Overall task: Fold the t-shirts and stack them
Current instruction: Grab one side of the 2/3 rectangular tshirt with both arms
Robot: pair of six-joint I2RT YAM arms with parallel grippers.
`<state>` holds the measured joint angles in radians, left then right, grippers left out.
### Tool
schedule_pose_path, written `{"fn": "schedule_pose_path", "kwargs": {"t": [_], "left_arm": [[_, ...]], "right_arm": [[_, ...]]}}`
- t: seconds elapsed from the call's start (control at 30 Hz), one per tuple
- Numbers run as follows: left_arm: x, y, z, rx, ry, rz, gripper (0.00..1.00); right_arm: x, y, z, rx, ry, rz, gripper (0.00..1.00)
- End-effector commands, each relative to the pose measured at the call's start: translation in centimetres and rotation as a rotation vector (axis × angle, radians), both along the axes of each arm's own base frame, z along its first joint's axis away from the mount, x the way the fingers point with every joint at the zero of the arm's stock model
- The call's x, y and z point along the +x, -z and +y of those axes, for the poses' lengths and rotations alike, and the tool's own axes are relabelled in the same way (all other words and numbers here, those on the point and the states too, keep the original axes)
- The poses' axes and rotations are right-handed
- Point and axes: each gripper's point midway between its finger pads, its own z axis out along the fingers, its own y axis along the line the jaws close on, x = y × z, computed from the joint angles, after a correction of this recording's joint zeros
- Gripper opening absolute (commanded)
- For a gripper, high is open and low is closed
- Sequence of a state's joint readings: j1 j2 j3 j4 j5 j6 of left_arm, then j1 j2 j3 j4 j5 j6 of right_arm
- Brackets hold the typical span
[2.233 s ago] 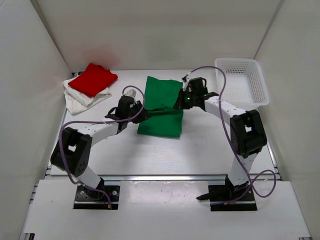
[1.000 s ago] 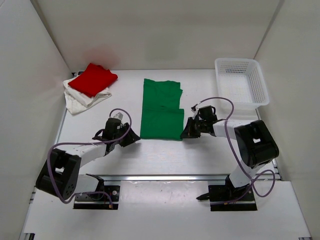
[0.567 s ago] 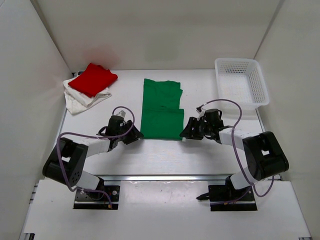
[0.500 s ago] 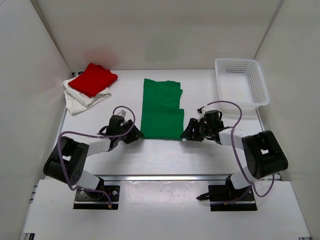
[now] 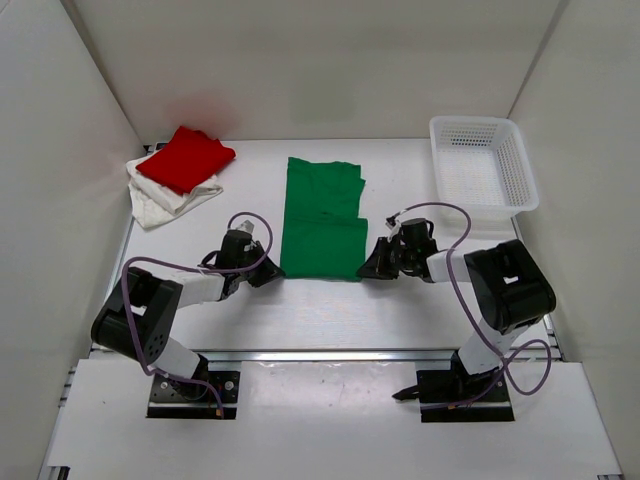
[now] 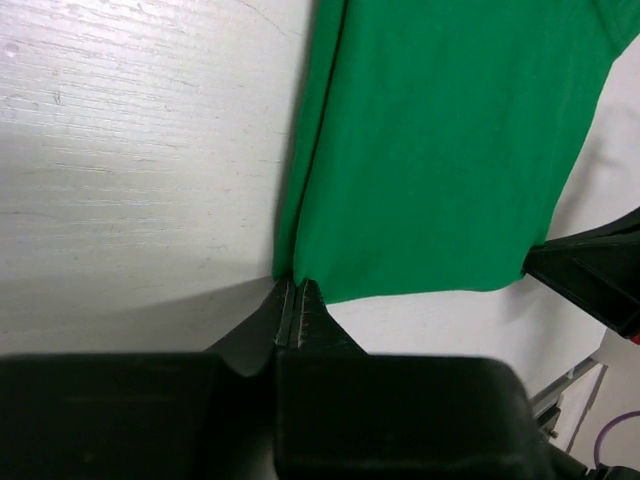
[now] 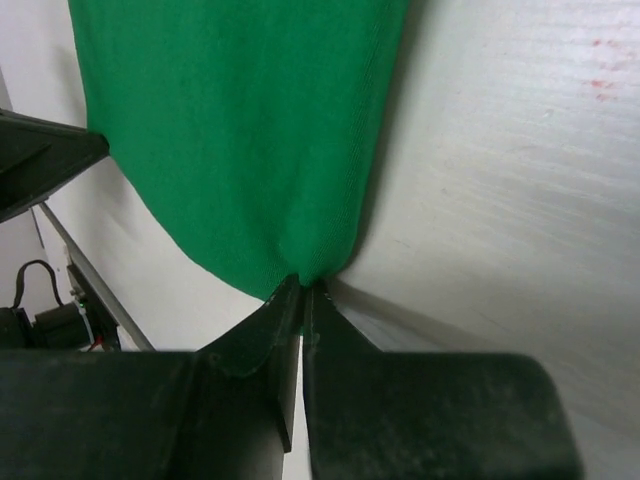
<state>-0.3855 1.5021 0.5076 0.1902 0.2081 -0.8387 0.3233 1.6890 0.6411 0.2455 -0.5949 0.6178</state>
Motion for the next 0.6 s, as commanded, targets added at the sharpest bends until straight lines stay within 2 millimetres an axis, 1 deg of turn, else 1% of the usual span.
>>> {"fn": "schedule_pose_path", "kwargs": {"t": [0.0,0.03,0.07,0.1,0.13,0.17,0.2,0.23,0.27,0.3,0.33,0.37,0.4,0.43,0.47,0.5,0.53,0.57], "left_arm": [[0.5,-1.4,-0.2,0.031,0.024,-0.035,0.00],[-0.3,-1.8,-0.7,0.040,0.050,-0.032,0.00],[-1.6,-1.3,-0.6,0.072,0.083,-0.015,0.00],[-2.3,-1.5,-0.6,0.079,0.102,-0.018,0.00],[-4.3,-1.1,-0.3,0.108,0.133,0.009,0.00],[-6.2,-0.1,0.4,0.141,0.143,0.062,0.00],[-7.9,0.1,0.6,0.153,0.173,0.061,0.00],[-10.6,1.0,1.5,0.179,0.192,0.101,0.00],[-12.8,1.7,2.0,0.200,0.218,0.152,0.00],[-14.4,2.1,2.6,0.189,0.216,0.160,0.00],[-16.4,2.5,3.3,0.176,0.216,0.184,0.00],[-17.3,2.1,3.6,0.155,0.215,0.180,0.00],[-17.9,2.4,4.0,0.140,0.194,0.191,0.00],[-18.0,1.6,4.3,0.109,0.163,0.180,0.00],[-18.0,0.8,4.5,0.085,0.147,0.165,0.00],[-17.7,0.0,4.3,0.070,0.141,0.152,0.00],[-16.8,-1.5,4.1,0.054,0.132,0.111,0.00],[-15.6,-3.1,3.6,0.038,0.124,0.072,0.00]], "right_arm": [[-0.8,-0.4,0.1,-0.039,-0.013,-0.028,0.00],[-1.3,0.0,0.0,-0.054,-0.013,-0.022,0.00],[-2.4,-0.2,0.0,-0.055,-0.025,-0.019,0.00],[-3.9,0.0,0.2,-0.066,-0.042,-0.013,0.00],[-5.1,0.1,0.4,-0.081,-0.052,-0.002,0.00],[-6.9,0.5,0.0,-0.097,-0.066,0.014,0.00],[-8.9,0.8,0.1,-0.107,-0.090,0.020,0.00],[-10.7,1.0,0.6,-0.114,-0.111,0.044,0.00],[-12.7,1.4,0.1,-0.120,-0.125,0.054,0.01],[-15.1,1.9,0.1,-0.128,-0.146,0.074,0.00],[-17.3,2.5,-0.2,-0.136,-0.150,0.110,0.00],[-18.3,2.5,-0.2,-0.134,-0.163,0.116,0.00],[-19.5,2.4,-0.2,-0.115,-0.168,0.134,0.00],[-20.0,2.1,-0.1,-0.096,-0.169,0.144,0.00],[-20.1,1.5,-0.1,-0.089,-0.165,0.135,0.00],[-19.1,0.0,0.4,-0.055,-0.162,0.072,0.00],[-17.8,-1.4,0.2,-0.056,-0.142,0.049,0.00],[-16.7,-2.1,-0.2,-0.047,-0.131,0.028,0.00]]}}
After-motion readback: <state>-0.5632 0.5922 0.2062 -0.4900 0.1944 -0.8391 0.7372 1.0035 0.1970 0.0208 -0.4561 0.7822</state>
